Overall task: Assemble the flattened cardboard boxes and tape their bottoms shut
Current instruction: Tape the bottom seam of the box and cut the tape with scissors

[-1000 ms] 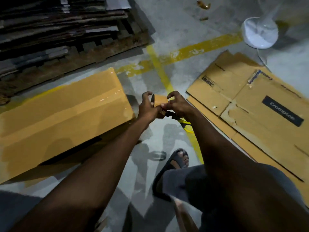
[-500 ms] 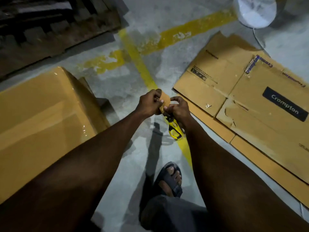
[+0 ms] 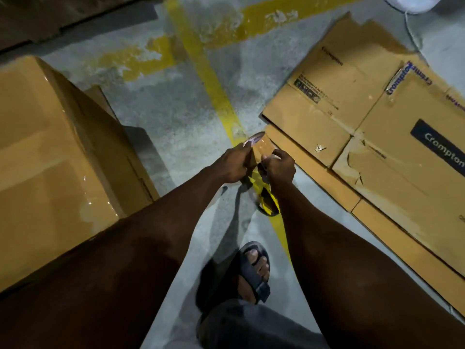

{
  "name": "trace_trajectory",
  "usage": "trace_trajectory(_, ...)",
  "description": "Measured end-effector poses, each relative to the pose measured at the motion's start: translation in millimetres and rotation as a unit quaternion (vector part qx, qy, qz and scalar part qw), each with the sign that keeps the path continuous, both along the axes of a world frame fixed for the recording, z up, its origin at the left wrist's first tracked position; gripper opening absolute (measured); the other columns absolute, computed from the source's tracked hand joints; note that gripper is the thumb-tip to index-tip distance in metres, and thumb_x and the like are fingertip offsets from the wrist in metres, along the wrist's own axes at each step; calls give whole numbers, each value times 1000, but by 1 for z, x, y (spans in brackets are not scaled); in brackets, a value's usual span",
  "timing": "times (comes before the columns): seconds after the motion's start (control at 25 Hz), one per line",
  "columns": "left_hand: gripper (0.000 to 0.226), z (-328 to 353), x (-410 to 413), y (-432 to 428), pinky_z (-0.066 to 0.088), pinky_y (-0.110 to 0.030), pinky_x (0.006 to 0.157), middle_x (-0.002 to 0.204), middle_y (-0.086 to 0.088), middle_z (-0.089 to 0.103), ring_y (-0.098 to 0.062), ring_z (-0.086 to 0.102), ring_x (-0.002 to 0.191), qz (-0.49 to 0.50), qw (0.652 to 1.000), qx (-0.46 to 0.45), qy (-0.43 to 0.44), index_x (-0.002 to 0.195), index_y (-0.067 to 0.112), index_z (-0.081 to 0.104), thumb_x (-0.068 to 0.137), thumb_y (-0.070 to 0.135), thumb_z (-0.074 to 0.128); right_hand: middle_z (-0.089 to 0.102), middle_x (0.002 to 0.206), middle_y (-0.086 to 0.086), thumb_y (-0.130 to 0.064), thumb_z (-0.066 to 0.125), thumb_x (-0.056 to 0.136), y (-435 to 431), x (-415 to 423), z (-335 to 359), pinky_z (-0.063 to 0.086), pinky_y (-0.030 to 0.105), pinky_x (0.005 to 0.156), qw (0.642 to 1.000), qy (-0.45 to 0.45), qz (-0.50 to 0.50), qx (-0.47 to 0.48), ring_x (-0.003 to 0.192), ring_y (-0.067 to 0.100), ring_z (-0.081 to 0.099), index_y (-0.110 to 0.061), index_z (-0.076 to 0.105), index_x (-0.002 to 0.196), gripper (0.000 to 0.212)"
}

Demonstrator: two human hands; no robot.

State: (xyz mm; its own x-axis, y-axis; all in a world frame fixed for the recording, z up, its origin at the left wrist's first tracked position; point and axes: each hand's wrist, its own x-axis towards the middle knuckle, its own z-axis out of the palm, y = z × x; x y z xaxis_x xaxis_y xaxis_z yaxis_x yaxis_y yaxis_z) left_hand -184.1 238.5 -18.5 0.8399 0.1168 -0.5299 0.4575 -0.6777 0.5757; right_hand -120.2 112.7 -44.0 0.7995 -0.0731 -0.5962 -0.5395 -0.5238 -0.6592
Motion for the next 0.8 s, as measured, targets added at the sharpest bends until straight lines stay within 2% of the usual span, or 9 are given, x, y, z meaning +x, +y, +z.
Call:
trace_trajectory(0.08,81,-1,-4,-1,31,-40,111,153,-25,23,-37,21,143,16,999,-5,36,154,14,8,86,10,53,72,99,12,-29,73,69,2,-3,4,59,49,77,1000,-22,2,-14,82,29,72,-25,58,127,59)
trace_trajectory(0.28,85,1,-21,-7,41,-35,94,145,-19,42,-39,43,129,45,998,-15,48,154,14,4,89,15,58,62,96,6,-13,61,76,8,-6,19,59,47,75,998,-39,23,-40,88,32,67,-28,53,132,59)
trace_trajectory(0.4,82,9,-25,-3,41,-36,96,146,-21,41,-39,42,130,39,998,-19,51,154,15,3,92,18,56,61,89,2,-14,60,80,6,-3,25,58,46,81,998,-41,38,-38,92,33,67,-26,51,135,57)
trace_trajectory(0.48,78,17,-27,-1,40,-36,99,148,-20,39,-38,41,131,34,998,-21,42,154,15,8,92,19,55,68,104,7,-17,61,81,6,-8,31,53,39,89,994,-58,74,-52,105,32,64,-22,50,137,57)
trace_trajectory(0.6,75,32,-32,2,40,-37,103,148,-19,39,-36,41,132,21,999,-19,25,153,14,15,89,11,55,58,134,9,-31,63,82,16,-21,46,44,45,102,973,-117,147,-131,125,34,50,-20,47,139,60)
trace_trajectory(0.68,73,50,-39,8,37,-38,107,151,-16,35,-33,37,136,21,1000,-15,2,152,12,18,89,8,53,54,138,9,-33,61,83,35,-30,61,39,45,104,964,-156,155,-148,129,34,47,-18,48,139,59)
trace_trajectory(0.8,72,91,-59,27,30,-32,112,154,-11,33,-27,33,140,50,995,11,-82,151,10,22,86,8,54,53,139,13,-31,54,90,81,-44,93,35,42,105,970,-160,162,-88,130,34,46,-15,46,141,54)
